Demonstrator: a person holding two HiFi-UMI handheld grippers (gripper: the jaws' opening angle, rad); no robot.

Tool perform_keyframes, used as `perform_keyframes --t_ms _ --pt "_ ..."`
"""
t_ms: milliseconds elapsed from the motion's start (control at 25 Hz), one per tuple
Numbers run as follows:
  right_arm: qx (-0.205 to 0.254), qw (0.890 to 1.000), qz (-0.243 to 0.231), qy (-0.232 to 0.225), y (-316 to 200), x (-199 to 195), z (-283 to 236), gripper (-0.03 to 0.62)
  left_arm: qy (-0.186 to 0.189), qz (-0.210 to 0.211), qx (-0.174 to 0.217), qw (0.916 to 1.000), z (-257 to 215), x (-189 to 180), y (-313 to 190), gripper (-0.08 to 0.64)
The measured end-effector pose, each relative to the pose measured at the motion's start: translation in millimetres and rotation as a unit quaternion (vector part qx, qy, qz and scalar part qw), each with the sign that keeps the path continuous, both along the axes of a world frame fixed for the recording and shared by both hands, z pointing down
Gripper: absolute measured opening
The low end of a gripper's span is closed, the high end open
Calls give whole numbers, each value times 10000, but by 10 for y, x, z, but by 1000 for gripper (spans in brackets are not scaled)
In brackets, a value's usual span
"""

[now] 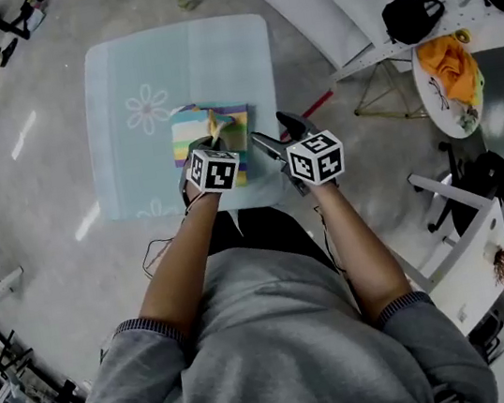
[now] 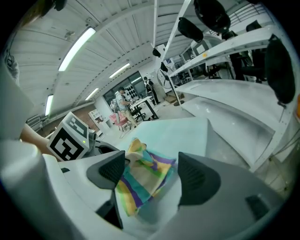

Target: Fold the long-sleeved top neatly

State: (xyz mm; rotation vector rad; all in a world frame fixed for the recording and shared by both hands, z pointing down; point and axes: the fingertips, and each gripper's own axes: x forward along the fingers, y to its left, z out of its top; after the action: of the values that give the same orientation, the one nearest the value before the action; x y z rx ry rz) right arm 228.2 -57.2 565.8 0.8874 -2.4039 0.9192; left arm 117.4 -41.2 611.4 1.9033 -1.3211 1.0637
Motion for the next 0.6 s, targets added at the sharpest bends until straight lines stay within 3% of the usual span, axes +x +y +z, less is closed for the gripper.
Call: perform_keyframes --t_ms 320,600 --pt "-167 9989 404 155 129 441 155 370 195 263 -161 9993 316 502 52 49" --pt "-493 9980 374 -122 151 350 405 365 262 347 -200 9989 376 555 146 49"
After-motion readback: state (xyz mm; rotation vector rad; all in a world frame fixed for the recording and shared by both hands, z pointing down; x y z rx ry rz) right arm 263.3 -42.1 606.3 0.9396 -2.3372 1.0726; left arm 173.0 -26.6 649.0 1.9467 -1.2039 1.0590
